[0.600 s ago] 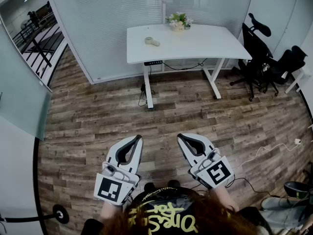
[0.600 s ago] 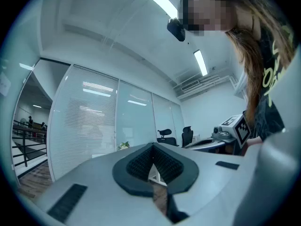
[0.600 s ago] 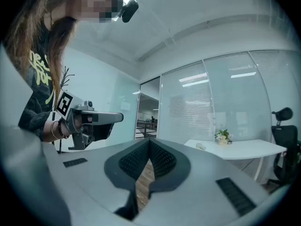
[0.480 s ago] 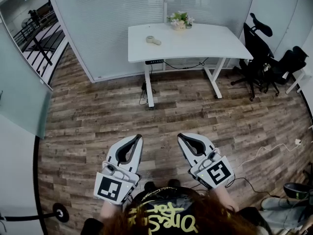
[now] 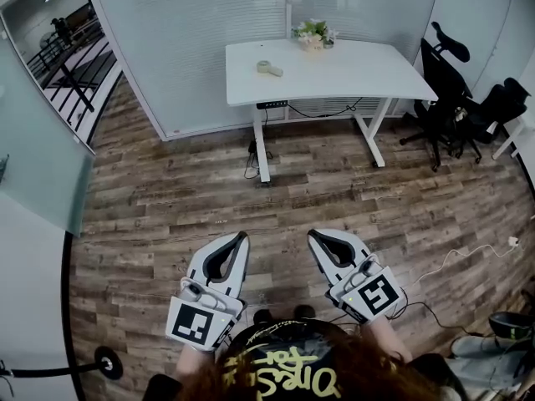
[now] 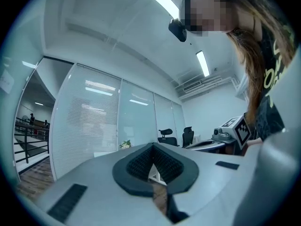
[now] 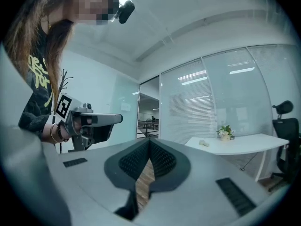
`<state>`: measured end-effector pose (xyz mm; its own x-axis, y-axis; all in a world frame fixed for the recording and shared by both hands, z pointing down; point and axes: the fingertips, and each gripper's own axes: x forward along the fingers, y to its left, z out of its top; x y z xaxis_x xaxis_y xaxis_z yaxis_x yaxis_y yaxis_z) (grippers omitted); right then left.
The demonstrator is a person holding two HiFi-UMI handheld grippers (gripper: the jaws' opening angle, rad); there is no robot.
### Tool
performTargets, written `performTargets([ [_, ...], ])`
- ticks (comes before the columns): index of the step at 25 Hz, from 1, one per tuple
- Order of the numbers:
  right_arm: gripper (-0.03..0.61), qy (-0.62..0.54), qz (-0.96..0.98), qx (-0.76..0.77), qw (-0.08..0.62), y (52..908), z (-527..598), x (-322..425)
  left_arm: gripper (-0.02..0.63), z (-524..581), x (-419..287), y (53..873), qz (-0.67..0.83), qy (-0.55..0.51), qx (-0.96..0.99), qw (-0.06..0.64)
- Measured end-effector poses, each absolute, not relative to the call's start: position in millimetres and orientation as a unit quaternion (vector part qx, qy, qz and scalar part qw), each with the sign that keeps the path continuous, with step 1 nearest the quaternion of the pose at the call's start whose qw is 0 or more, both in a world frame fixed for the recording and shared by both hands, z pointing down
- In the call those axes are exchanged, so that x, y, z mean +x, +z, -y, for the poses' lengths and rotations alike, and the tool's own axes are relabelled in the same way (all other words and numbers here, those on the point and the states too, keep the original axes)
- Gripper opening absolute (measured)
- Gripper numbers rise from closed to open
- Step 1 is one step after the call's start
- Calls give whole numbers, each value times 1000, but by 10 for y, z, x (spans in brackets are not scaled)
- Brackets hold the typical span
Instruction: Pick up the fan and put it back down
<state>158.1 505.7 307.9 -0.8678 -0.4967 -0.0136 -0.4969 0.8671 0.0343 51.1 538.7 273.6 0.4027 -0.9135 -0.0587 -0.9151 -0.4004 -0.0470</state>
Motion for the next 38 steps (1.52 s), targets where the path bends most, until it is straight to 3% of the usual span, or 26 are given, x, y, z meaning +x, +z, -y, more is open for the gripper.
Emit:
performTargets([
  [11, 3, 19, -962, -269, 30, 3001, -5236, 1360, -8, -5530, 274, 2745, -549, 27, -835, 27],
  [14, 12, 19, -959, -280, 50, 2986, -5306, 1309, 120, -5560, 143, 2703, -560, 47, -826, 29],
  [18, 226, 24, -944, -323, 67, 2950, -5286, 1300, 244, -5610, -23, 2697, -569, 54, -820, 27],
  [21, 258, 28, -938, -339, 72, 2946, -5295, 1293, 299, -5658, -81, 2706, -566, 54, -822, 30],
  [38, 259, 23, -932, -360, 43, 3073, -5427, 1046, 314, -5807, -396, 2754, -535, 70, -842, 16],
])
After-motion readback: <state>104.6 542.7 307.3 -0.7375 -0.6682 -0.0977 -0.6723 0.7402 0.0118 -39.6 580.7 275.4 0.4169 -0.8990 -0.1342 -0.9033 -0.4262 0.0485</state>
